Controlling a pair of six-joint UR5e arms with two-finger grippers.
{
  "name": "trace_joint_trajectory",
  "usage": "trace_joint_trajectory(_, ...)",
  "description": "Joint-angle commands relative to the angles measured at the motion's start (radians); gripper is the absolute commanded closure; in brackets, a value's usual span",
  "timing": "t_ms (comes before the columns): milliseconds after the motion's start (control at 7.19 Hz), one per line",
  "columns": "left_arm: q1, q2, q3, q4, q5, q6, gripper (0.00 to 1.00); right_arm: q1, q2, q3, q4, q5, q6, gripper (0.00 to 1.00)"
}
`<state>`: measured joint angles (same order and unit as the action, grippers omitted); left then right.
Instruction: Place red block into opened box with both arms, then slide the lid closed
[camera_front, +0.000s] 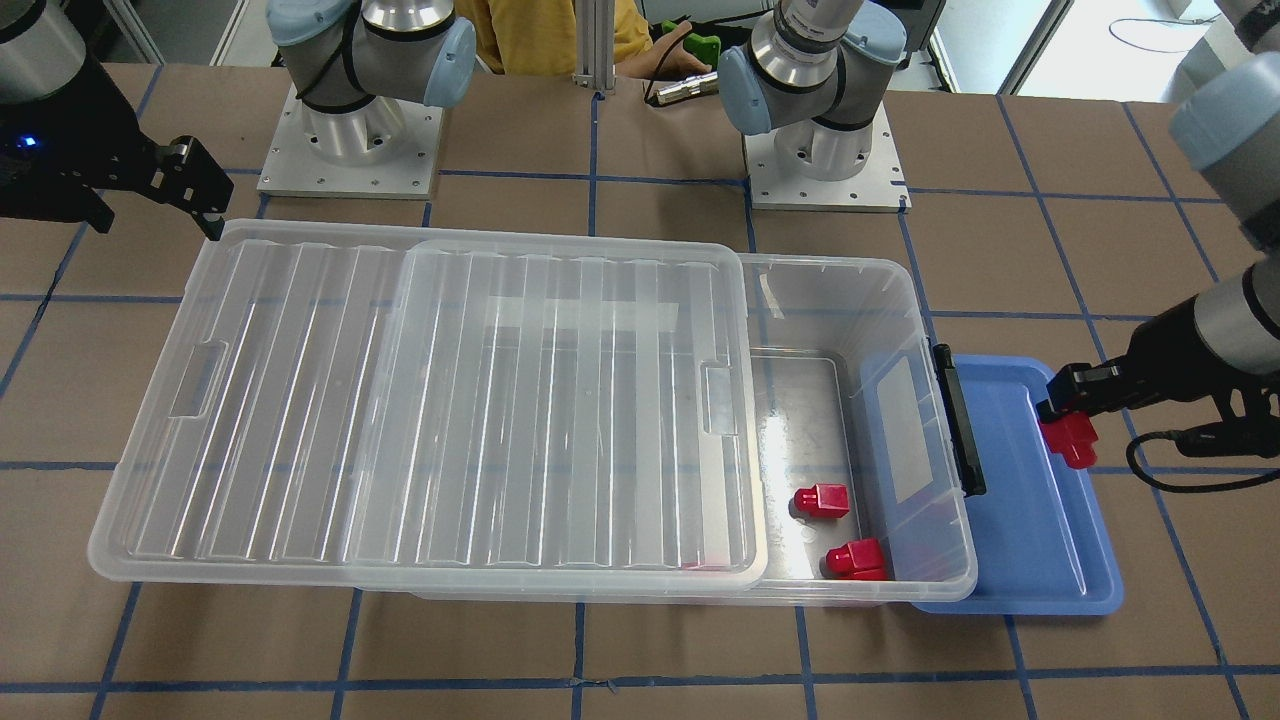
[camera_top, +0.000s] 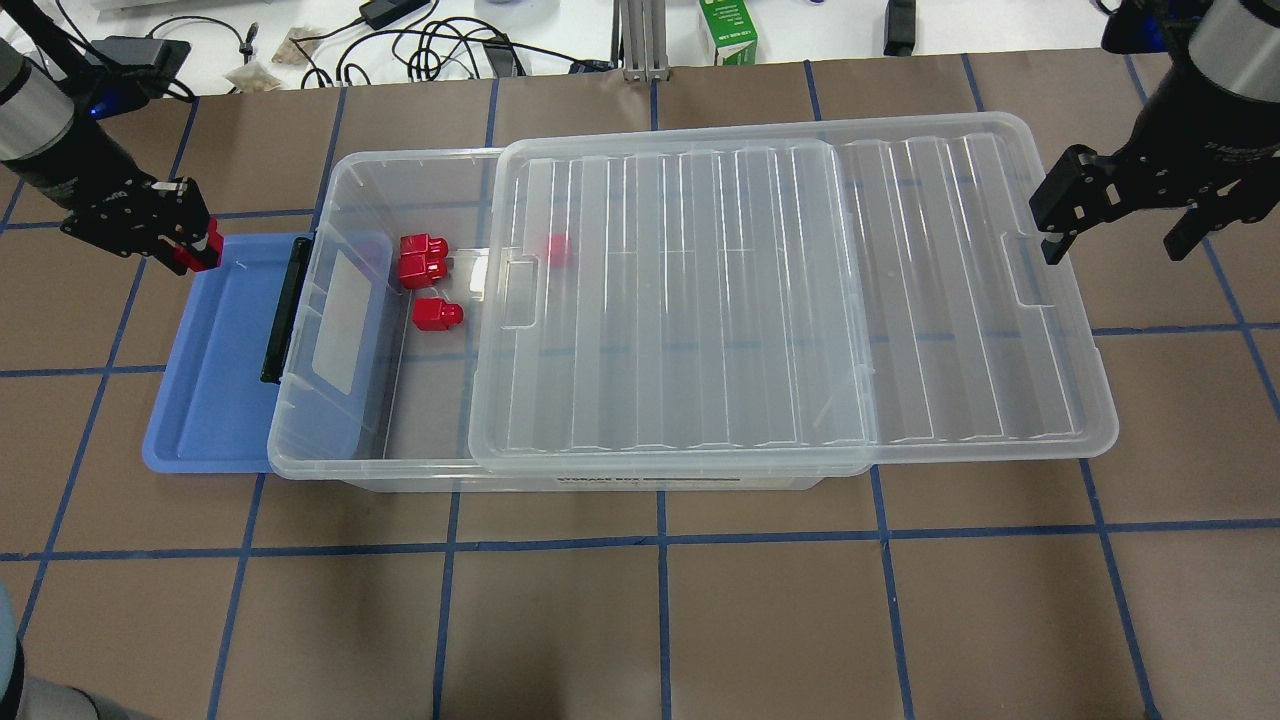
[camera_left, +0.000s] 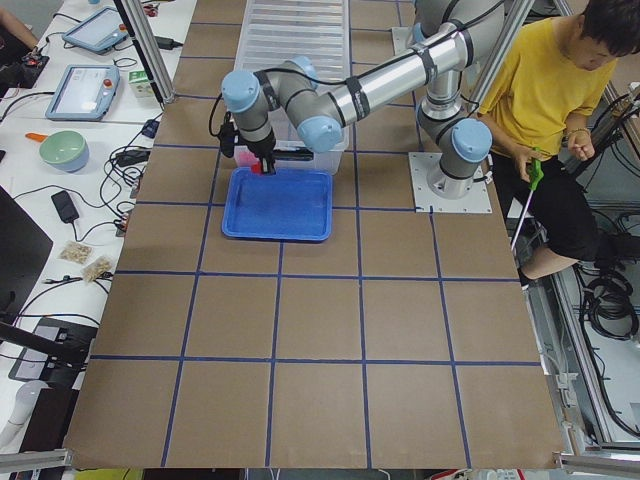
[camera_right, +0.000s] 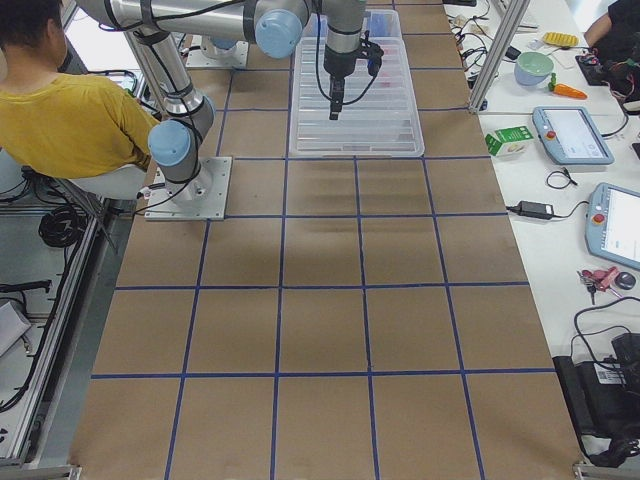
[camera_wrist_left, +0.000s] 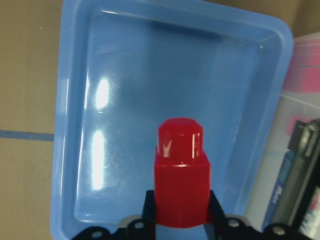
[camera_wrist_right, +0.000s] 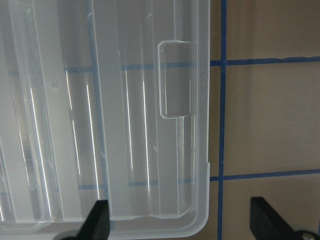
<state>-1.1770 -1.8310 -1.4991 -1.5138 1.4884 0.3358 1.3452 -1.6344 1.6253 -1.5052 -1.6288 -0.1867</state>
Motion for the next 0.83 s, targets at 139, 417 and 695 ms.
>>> trace_joint_trajectory(139,-0.238,0.053,-0.027,-0.003,0.016,-0.202,1.00,0.000,0.002,0.001,-0.003,-0.003,-0.011,0.00)
trace_joint_trajectory(417,-0.314,0.044,-0.113,0.103,0.013,-0.247,1.00,0.000,0.004,0.001,-0.001,-0.005,-0.013,0.00)
trace_joint_trajectory(695,-0.303,0.050,-0.258,0.295,0.012,-0.222,1.00,-0.001,0.008,0.002,-0.001,-0.006,-0.014,0.00)
